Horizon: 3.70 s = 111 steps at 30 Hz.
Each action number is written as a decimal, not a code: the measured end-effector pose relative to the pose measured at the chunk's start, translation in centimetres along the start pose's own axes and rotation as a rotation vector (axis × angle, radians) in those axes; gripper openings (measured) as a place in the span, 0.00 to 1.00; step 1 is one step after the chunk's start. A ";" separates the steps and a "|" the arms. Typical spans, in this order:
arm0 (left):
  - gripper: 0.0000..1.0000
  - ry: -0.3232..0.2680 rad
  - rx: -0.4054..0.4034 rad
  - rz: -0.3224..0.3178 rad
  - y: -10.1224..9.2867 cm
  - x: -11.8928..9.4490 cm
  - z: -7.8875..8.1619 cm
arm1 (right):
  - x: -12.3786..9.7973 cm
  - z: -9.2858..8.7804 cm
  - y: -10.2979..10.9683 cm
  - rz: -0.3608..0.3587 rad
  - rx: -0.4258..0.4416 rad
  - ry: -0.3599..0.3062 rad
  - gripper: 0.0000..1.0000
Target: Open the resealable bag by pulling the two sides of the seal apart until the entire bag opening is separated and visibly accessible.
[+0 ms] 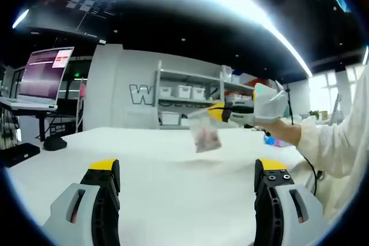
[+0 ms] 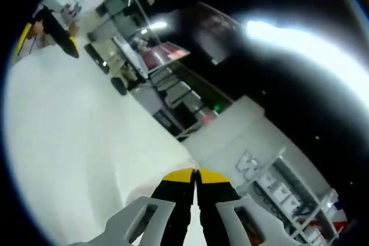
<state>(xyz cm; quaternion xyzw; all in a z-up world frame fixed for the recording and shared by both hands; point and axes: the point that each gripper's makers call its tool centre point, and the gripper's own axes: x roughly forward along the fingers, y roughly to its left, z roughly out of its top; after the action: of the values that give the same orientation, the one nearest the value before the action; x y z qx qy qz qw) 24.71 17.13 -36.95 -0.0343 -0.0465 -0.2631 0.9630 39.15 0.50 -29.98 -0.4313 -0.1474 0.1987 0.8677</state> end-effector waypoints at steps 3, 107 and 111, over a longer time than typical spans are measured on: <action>0.96 0.002 0.003 -0.005 -0.2 0.0 0.0 | -0.1 0.1 0.0 0.000 -0.011 -0.005 0.00; 0.95 0.020 -0.009 -0.005 -0.2 -0.1 -0.9 | -9.8 5.5 8.3 0.174 0.003 -0.138 0.00; 0.95 0.022 -0.009 -0.007 -0.2 -0.1 -1.0 | -10.1 5.8 9.2 0.190 0.013 -0.143 0.00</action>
<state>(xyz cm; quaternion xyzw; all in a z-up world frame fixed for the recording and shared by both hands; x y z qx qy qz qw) 24.57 16.89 -37.91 -0.0355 -0.0349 -0.2671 0.9624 25.81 4.73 -34.85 -0.4225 -0.1661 0.3113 0.8349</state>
